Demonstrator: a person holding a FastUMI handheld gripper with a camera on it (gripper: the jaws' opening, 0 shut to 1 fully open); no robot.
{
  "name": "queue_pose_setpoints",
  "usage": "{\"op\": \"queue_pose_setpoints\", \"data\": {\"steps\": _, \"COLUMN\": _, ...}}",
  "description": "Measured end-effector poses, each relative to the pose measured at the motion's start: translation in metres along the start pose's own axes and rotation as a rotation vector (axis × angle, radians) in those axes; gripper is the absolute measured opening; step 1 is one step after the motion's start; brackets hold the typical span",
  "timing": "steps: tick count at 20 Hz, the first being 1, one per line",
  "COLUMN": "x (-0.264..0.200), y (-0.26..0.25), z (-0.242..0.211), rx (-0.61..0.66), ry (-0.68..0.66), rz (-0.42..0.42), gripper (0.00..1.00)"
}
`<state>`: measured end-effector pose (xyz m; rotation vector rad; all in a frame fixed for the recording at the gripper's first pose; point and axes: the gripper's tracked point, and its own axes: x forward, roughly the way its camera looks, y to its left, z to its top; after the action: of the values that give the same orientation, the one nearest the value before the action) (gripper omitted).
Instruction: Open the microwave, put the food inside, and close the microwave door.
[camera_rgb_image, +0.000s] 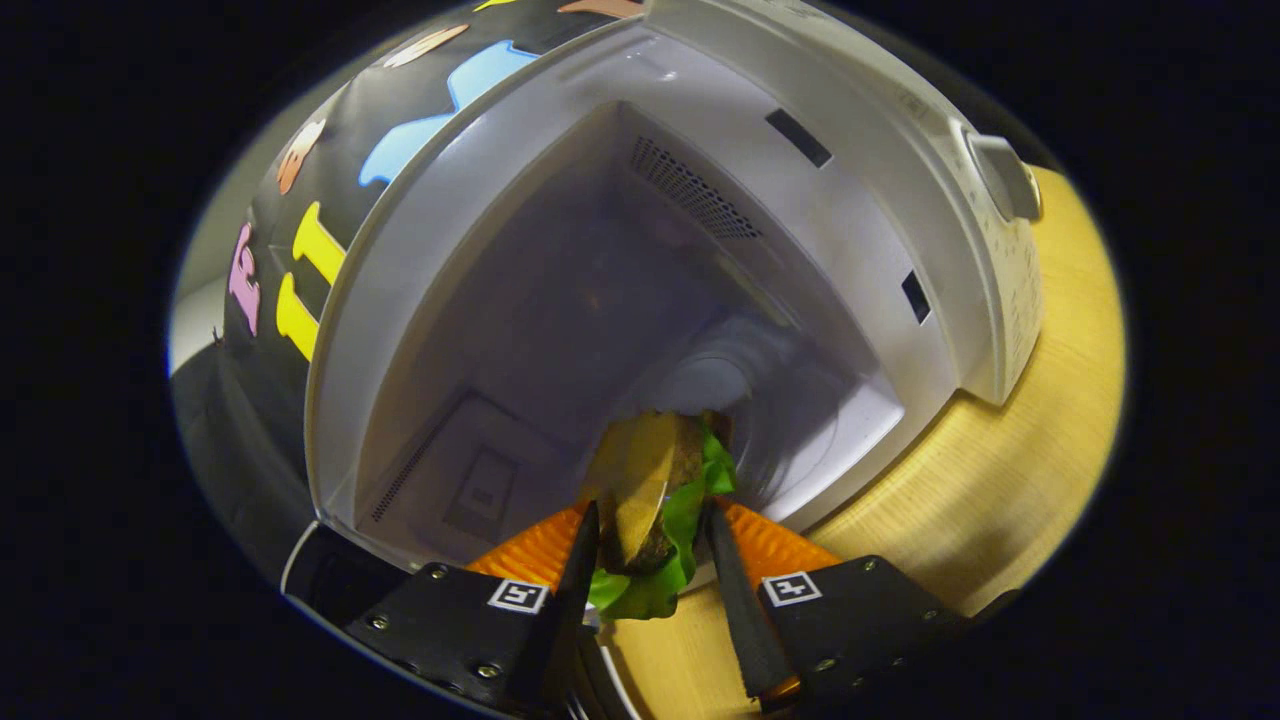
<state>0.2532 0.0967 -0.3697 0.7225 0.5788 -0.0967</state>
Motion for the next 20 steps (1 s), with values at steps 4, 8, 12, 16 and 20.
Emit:
{"op": "queue_pose_setpoints", "data": {"steps": 4, "x": -0.019, "y": -0.008, "z": 0.006, "rx": -0.149, "ry": -0.001, "rz": -0.056, "gripper": 0.96}}
{"op": "queue_pose_setpoints", "data": {"steps": 8, "x": -0.051, "y": -0.008, "z": 0.016, "rx": -0.276, "ry": -0.012, "rz": -0.074, "gripper": 0.97}}
{"op": "queue_pose_setpoints", "data": {"steps": 12, "x": -0.096, "y": 0.003, "z": 0.022, "rx": -0.354, "ry": -0.010, "rz": -0.063, "gripper": 0.98}}
{"op": "queue_pose_setpoints", "data": {"steps": 16, "x": -0.149, "y": 0.030, "z": 0.031, "rx": -0.424, "ry": -0.042, "rz": -0.010, "gripper": 0.97}}
{"op": "queue_pose_setpoints", "data": {"steps": 20, "x": -0.199, "y": 0.056, "z": 0.034, "rx": -0.476, "ry": -0.073, "rz": 0.040, "gripper": 0.97}}
